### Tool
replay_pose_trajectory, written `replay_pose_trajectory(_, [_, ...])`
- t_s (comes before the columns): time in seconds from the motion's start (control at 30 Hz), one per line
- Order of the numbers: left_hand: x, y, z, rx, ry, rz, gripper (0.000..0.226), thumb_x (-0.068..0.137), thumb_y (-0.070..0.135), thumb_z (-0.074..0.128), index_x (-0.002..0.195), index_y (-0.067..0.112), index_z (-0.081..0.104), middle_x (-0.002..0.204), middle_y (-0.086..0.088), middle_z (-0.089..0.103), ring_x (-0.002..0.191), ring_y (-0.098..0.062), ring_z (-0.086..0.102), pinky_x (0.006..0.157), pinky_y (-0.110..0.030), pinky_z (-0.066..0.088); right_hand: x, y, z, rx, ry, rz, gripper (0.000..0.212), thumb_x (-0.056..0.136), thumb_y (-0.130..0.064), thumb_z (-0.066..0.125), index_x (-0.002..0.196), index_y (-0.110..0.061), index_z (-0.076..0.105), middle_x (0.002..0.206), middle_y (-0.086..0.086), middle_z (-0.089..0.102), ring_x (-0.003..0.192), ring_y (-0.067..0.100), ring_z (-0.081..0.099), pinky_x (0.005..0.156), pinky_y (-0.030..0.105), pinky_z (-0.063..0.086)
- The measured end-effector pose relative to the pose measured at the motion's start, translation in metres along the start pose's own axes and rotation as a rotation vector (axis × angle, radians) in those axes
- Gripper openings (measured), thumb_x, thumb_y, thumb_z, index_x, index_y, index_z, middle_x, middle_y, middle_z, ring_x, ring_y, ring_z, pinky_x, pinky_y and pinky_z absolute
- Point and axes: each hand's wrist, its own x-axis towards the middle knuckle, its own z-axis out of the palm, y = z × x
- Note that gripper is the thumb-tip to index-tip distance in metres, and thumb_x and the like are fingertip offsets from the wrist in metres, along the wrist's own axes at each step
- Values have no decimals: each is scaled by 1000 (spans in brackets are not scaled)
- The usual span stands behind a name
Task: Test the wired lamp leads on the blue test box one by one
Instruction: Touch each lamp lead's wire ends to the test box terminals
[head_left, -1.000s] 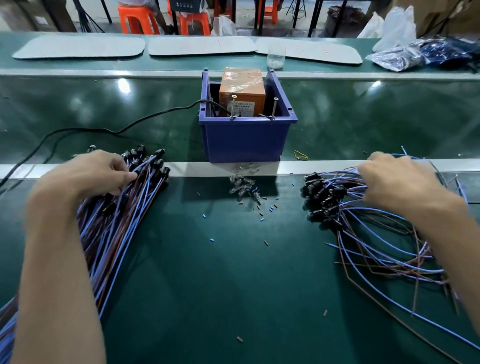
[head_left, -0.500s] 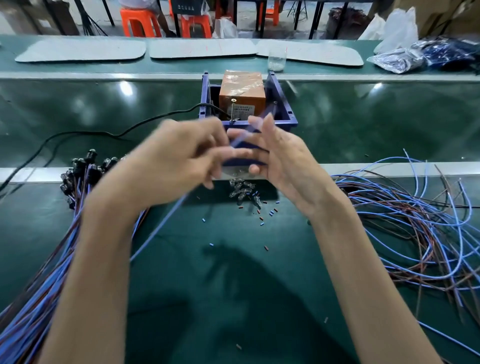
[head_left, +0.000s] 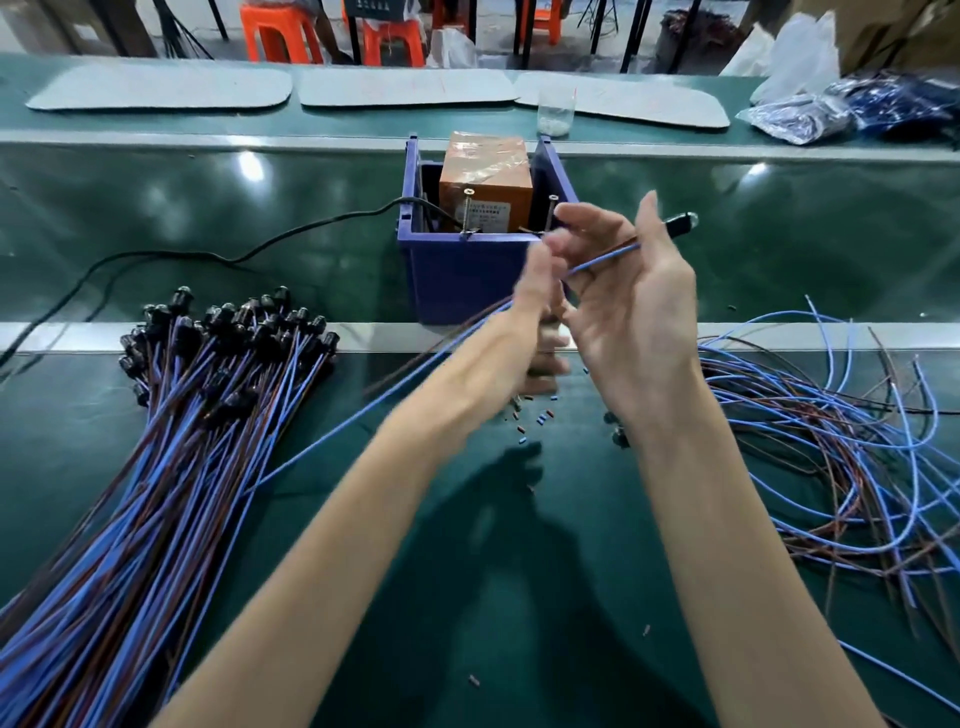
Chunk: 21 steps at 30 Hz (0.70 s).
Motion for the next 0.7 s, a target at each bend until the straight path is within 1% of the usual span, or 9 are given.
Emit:
replay_pose_trajectory(0.13, [13, -6, 5, -960, 363, 58, 48, 104, 43, 25, 89, 10, 56, 70, -4, 69, 69, -14, 67, 77, -27, 52, -1, -1, -3, -40, 71, 40, 49, 103, -37, 32, 80, -6, 62, 47, 0, 50, 43, 11, 43, 66, 28, 45])
replay_pose_trajectory(0.17, [14, -7, -2, -1115, 437, 60, 43, 105, 36, 27, 83, 10, 54, 62, -3, 67, 66, -16, 66, 74, -28, 52, -1, -1, -4, -51, 98, 42, 46, 102, -36, 35, 78, -6, 62, 44, 0, 44, 40, 10, 37, 62, 26, 47])
replay_pose_trajectory(0.23, [15, -5, -15, -1327, 553, 88, 39, 105, 25, 29, 74, 11, 48, 49, -1, 55, 52, -14, 59, 63, -27, 52, -1, -6, -9, -76, 153, 53, 41, 100, -36, 40, 76, -9, 60, 41, -2, 35, 35, 8, 30, 48, 21, 42])
replay_pose_trajectory(0.3, [10, -2, -25, -1417, 594, 142, 35, 104, 20, 28, 71, 14, 41, 44, 3, 37, 34, -10, 38, 43, -20, 43, 1, -11, -13, -65, 198, 71, 35, 98, -37, 44, 79, -11, 55, 40, -4, 31, 33, 7, 27, 38, 18, 34])
replay_pose_trajectory(0.33, [8, 0, -27, -1408, 605, 163, 34, 103, 21, 28, 71, 15, 38, 43, 5, 30, 32, -9, 29, 36, -18, 33, 2, -13, -16, -42, 220, 73, 32, 98, -39, 45, 81, -13, 52, 40, -3, 31, 32, 7, 25, 36, 18, 32])
replay_pose_trajectory(0.4, [2, 3, -28, -1319, 637, 206, 35, 104, 31, 29, 72, 17, 36, 45, 6, 26, 33, -9, 21, 32, -18, 21, 4, -16, -21, 9, 265, 62, 34, 98, -46, 43, 84, -15, 47, 41, -3, 30, 31, 7, 24, 35, 17, 29])
replay_pose_trajectory(0.5, [-2, 8, -29, -1180, 661, 315, 43, 103, 48, 27, 73, 19, 36, 49, 6, 26, 38, -11, 19, 35, -21, 16, 6, -19, -29, 22, 324, 33, 39, 99, -51, 37, 84, -17, 45, 42, -3, 29, 32, 7, 21, 35, 17, 29])
replay_pose_trajectory(0.6, [-4, 9, -27, -960, 613, 396, 48, 102, 53, 23, 68, 20, 34, 49, 8, 24, 39, -11, 17, 37, -21, 15, 8, -21, -32, -55, 339, 17, 34, 101, -37, 39, 80, -14, 51, 47, -3, 36, 36, 7, 25, 37, 17, 32])
replay_pose_trajectory(0.7, [0, 4, -24, -504, 453, 406, 51, 104, 45, 25, 60, 22, 34, 44, 12, 27, 36, -7, 20, 36, -16, 17, 8, -21, -31, -121, 283, 17, 28, 98, -18, 41, 83, -7, 61, 57, -4, 44, 44, 5, 32, 38, 14, 28])
